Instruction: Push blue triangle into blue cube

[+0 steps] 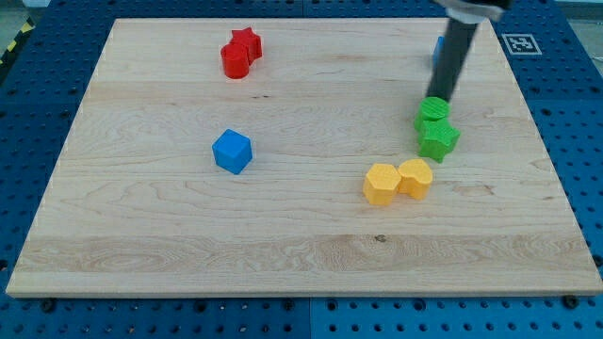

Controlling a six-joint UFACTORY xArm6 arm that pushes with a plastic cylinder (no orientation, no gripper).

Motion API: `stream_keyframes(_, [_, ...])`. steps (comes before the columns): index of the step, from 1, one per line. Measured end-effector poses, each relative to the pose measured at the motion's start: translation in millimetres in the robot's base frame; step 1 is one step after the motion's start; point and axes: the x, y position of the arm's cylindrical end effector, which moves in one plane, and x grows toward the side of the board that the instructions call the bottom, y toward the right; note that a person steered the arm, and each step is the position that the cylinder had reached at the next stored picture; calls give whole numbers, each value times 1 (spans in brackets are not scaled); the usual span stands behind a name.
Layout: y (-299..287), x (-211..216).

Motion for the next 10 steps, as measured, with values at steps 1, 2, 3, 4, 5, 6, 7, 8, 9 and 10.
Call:
stream_keyframes(1, [40, -16])
stream_keyframes(2, [48, -51])
stream_keyframes(3, [51, -86])
stream_keyframes(4, [58, -102])
stream_keyframes(5, [58, -103])
stream_keyframes(6, [50, -90])
stream_keyframes(7, [25, -77])
stream_keyframes(8, [-5, -77])
stream_keyframes(9, [-15, -83])
stream_keyframes(10, [-25, -84])
